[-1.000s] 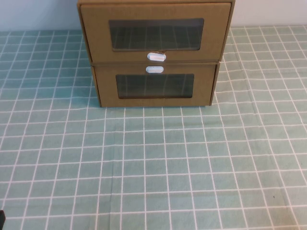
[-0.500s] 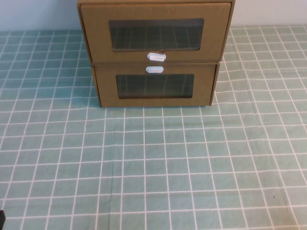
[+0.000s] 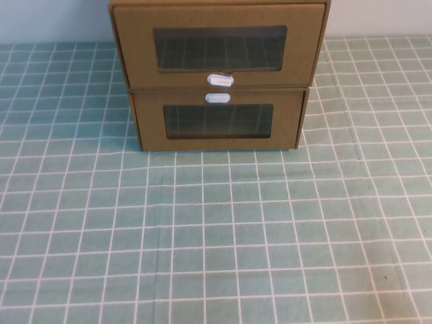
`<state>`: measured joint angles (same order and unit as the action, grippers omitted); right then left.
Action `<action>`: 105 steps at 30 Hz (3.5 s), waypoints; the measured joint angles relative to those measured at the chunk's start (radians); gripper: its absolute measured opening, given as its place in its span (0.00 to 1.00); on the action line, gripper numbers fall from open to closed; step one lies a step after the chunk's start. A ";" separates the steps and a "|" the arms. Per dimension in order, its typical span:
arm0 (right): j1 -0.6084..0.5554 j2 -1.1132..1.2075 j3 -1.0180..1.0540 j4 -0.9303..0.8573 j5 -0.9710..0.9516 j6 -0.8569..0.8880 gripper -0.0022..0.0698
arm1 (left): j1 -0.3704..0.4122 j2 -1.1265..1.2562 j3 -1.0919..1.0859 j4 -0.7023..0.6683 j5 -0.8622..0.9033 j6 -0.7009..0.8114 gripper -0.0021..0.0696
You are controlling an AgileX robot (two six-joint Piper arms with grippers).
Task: Open the shoe box
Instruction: 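Pull the top drawer of the cardboard box fully open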
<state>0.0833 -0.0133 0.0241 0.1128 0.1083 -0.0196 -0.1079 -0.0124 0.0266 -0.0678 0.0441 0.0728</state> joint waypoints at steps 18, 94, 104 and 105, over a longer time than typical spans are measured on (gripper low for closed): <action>0.000 -0.001 -0.008 0.019 -0.935 0.000 0.01 | 0.000 0.000 0.000 -0.010 -0.884 -0.029 0.02; 0.786 1.823 -1.341 -1.747 0.465 0.763 0.01 | -0.138 2.316 -2.612 -0.803 1.164 0.415 0.02; 0.786 1.844 -1.341 -1.764 0.436 0.781 0.35 | -0.138 2.314 -2.612 -0.803 1.164 0.410 0.02; 0.786 1.846 -1.341 -1.764 0.436 0.781 0.37 | -0.138 2.314 -2.612 -0.803 1.164 0.410 0.02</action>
<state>0.8692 1.8330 -1.3168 -1.6515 0.5444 0.7611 -0.2456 2.3017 -2.5853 -0.8708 1.2080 0.4824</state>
